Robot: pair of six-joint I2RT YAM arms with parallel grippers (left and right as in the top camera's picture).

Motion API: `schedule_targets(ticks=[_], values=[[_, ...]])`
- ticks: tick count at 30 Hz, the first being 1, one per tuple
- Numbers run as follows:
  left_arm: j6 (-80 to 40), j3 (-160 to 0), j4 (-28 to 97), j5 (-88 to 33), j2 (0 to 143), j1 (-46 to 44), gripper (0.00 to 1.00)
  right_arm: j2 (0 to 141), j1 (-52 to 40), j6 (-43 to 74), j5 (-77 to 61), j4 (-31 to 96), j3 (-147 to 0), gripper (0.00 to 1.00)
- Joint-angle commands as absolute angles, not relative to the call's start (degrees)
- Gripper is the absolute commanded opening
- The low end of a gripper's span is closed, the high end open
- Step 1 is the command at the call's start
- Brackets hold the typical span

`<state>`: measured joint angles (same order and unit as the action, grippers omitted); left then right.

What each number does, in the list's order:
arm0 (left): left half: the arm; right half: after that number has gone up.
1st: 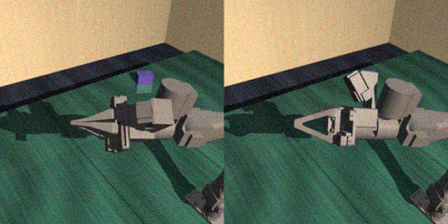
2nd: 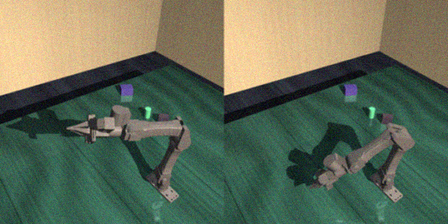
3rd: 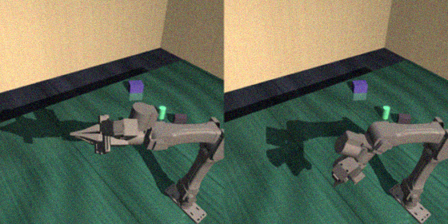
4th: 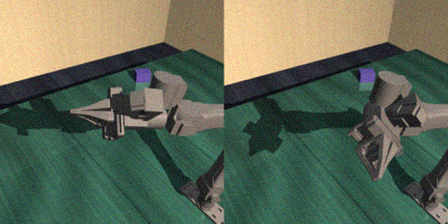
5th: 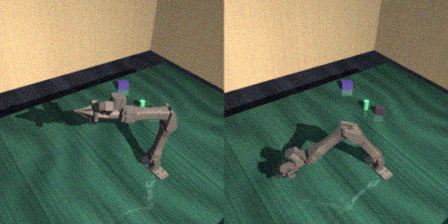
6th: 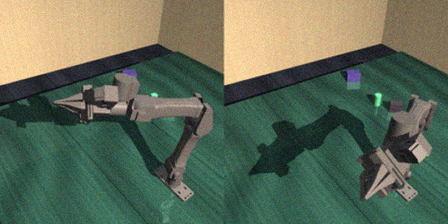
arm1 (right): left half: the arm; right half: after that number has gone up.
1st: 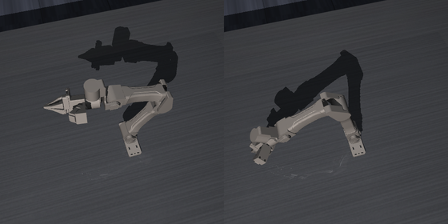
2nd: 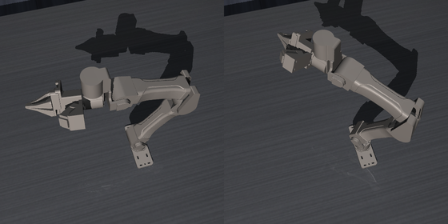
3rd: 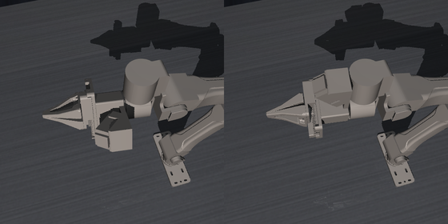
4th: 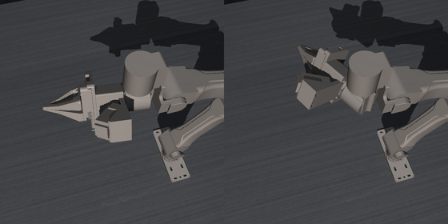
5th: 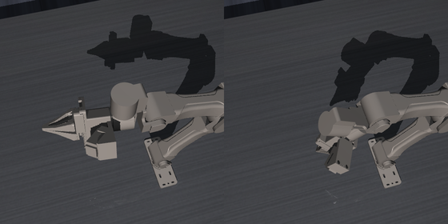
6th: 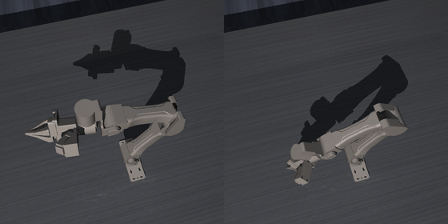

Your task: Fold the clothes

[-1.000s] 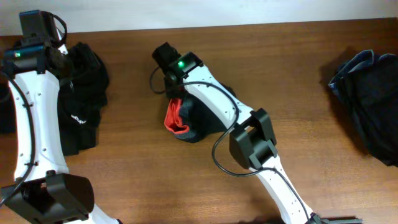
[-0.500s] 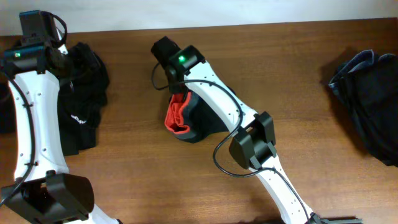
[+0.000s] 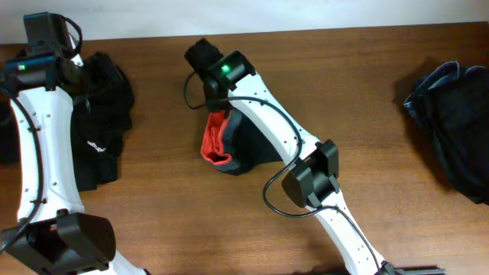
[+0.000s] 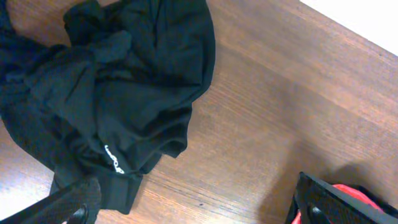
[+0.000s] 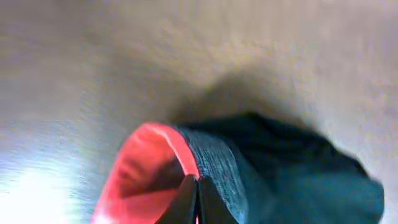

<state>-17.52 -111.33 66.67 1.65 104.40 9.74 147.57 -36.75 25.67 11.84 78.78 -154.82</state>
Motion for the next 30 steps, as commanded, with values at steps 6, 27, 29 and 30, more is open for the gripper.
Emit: schedule_targets(ticks=[6, 27, 29, 30], values=[[-17.1, -111.4, 66.5, 1.0, 104.5, 9.8, 0.99, 145.7, -37.4, 18.6, 1.6, 68.4, -159.3, 0.04], [-17.1, -111.4, 67.5, 1.0, 104.6, 9.8, 0.99, 145.7, -38.5, 19.1, -0.4, 85.1, -156.3, 0.66], [-17.1, -111.4, 67.5, 1.0, 104.6, 9.8, 0.99, 145.7, -38.2, 19.1, 0.8, 87.4, -156.3, 0.68], [-17.1, -111.4, 67.5, 1.0, 104.6, 9.8, 0.99, 145.7, -38.2, 19.1, 1.2, 87.9, -156.1, 0.69]])
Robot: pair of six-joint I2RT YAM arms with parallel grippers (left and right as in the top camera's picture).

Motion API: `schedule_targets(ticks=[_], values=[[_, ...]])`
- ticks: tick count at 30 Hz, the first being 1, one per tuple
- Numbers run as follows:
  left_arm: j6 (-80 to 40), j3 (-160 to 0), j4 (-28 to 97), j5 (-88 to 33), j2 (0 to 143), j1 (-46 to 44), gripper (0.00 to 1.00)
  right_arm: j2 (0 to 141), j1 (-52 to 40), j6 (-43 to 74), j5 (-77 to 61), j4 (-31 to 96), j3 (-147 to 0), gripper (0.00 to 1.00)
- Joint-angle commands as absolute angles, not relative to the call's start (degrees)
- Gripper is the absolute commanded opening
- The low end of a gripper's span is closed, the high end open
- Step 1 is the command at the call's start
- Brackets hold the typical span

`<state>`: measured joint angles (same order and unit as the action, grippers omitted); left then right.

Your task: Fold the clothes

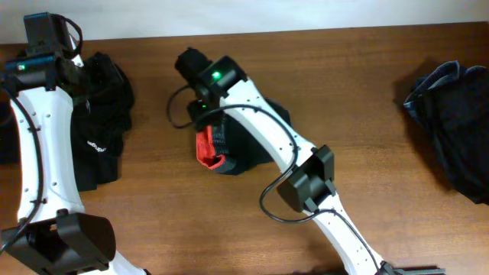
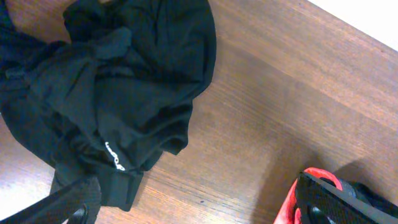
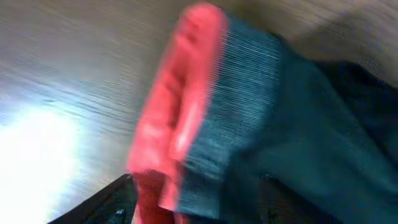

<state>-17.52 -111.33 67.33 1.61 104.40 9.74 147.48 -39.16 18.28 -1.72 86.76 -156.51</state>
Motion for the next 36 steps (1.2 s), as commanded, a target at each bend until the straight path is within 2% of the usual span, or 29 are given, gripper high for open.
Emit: schedule_targets(ticks=[1, 9, 19, 22, 26, 32, 36], values=[[-17.1, -111.4, 67.5, 1.0, 104.6, 9.8, 0.99, 145.7, -38.2, 19.1, 1.1, 87.9, -155.8, 0.69], [-17.1, -111.4, 67.7, 1.0, 104.6, 9.8, 0.99, 145.8, -40.6, 20.0, 1.6, 83.9, -149.9, 0.7], [-17.1, -111.4, 67.8, 1.0, 104.6, 9.8, 0.99, 145.8, -42.2, 23.0, 2.0, 85.3, -143.0, 0.68], [-17.0, -111.4, 67.8, 1.0, 104.8, 9.8, 0.99, 145.8, -42.6, 23.0, 2.0, 85.2, -142.6, 0.65], [-17.1, -111.4, 68.1, 1.0, 105.2, 9.8, 0.99, 145.8, -42.7, 23.0, 2.2, 85.1, -141.8, 0.56], [-17.1, -110.9, 68.0, 1.0, 105.4, 9.8, 0.99, 145.8, -42.7, 23.3, 2.2, 84.8, -139.2, 0.33], [-17.1, -110.6, 68.0, 1.0, 105.5, 9.8, 0.99, 145.7, -42.7, 23.4, 2.4, 84.9, -139.1, 0.06]])
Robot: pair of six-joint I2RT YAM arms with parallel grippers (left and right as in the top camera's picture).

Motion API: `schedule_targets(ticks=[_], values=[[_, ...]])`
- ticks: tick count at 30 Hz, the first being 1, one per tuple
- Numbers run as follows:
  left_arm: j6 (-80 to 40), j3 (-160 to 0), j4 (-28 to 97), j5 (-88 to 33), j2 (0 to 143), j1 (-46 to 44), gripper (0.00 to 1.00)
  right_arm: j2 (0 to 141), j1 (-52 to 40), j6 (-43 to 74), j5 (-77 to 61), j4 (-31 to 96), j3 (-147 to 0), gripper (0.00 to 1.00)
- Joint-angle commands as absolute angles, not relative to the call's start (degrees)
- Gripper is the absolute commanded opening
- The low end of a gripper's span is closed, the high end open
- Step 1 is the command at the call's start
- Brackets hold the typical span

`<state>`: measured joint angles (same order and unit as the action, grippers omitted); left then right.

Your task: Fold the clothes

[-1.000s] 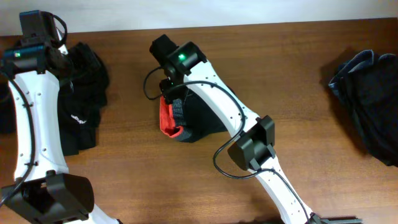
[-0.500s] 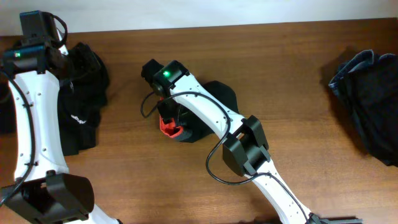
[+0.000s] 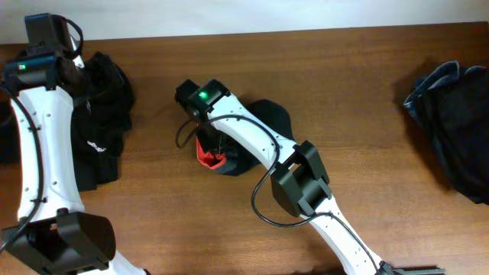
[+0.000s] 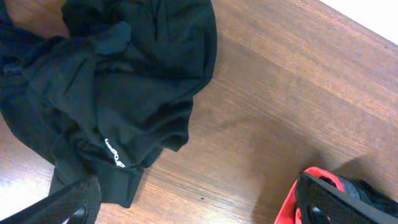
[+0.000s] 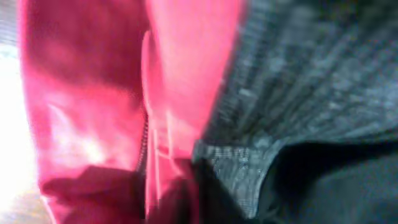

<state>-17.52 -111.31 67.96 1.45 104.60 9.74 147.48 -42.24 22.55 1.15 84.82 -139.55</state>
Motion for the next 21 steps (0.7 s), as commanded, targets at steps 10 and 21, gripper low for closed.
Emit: schedule_targets(ticks=[10, 21], values=[[-17.0, -110.6, 67.3, 1.0, 105.5, 9.8, 0.99, 143.1, -42.4, 25.0, 4.8, 93.4, -146.8, 0.04], [-17.0, -110.6, 66.2, 1.3, 105.6, 9.8, 0.99, 141.7, -42.4, 24.0, -5.1, 97.4, -149.1, 0.04]])
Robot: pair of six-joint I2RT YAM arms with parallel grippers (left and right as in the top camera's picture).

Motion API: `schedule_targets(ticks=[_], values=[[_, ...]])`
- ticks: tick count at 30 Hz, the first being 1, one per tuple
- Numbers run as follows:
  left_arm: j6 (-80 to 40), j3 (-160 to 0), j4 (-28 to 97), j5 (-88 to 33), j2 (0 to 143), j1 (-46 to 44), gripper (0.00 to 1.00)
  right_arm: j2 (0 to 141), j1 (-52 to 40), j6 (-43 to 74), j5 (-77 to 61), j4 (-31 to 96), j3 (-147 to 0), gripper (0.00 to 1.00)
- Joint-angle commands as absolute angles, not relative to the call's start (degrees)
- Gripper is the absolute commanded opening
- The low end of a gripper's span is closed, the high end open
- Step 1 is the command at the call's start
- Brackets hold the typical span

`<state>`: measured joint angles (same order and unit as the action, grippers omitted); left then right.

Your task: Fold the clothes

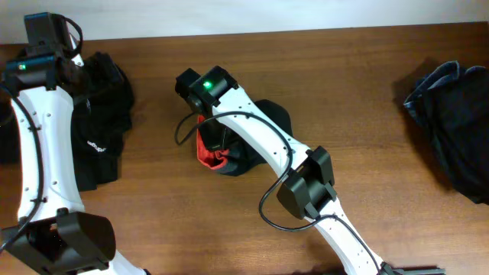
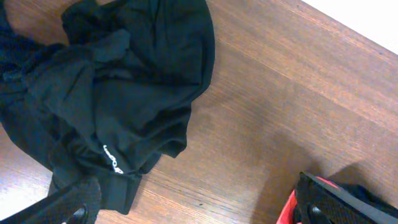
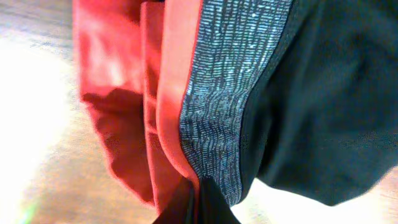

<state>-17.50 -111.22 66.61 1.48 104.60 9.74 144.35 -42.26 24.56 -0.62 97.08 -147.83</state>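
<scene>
A dark garment (image 1: pixel 256 126) with a red lining (image 1: pixel 208 151) and a grey knit waistband (image 3: pixel 230 93) lies bunched at the table's middle. My right gripper (image 3: pixel 196 202) is shut on the edge where the red lining meets the waistband; from overhead its wrist (image 1: pixel 208 82) covers the garment's far left corner. My left gripper (image 2: pixel 199 208) hangs open at the far left with nothing between its fingers (image 2: pixel 78 199), beside a crumpled black garment (image 2: pixel 118 87) that bears a small white logo.
A heap of dark blue clothes (image 1: pixel 451 114) lies at the right edge. The black pile (image 1: pixel 103 114) spreads beneath the left arm (image 1: pixel 38 137). Bare brown wood (image 1: pixel 351 84) separates the middle garment from both heaps.
My right wrist has drawn back toward the far side and up off the red fabric, its fingers now pinched on the waistband edge. The left arm has not moved.
First my right gripper was shut on the garment's red-lined edge, holding it raised. A second later its fingers were apart over the waistband. Then it was pressed close into the red lining, and now it grips the waistband edge. The left gripper stayed open by the black pile.
</scene>
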Motion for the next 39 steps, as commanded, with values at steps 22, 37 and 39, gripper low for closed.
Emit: schedule_targets(ticks=[22, 37, 39], values=[[-17.0, -110.6, 64.7, 1.2, 105.9, 9.9, 0.99, 141.5, -47.2, 25.0, -7.6, 89.5, -149.3, 0.75], [-13.3, -110.6, 65.5, -5.0, 108.7, 2.0, 0.8, 140.3, -19.1, 10.4, -30.8, 89.4, -152.9, 0.82], [-13.4, -110.6, 65.5, -5.5, 109.8, -0.2, 0.75, 140.4, -16.0, 7.1, -31.3, 90.4, -152.8, 0.85]])
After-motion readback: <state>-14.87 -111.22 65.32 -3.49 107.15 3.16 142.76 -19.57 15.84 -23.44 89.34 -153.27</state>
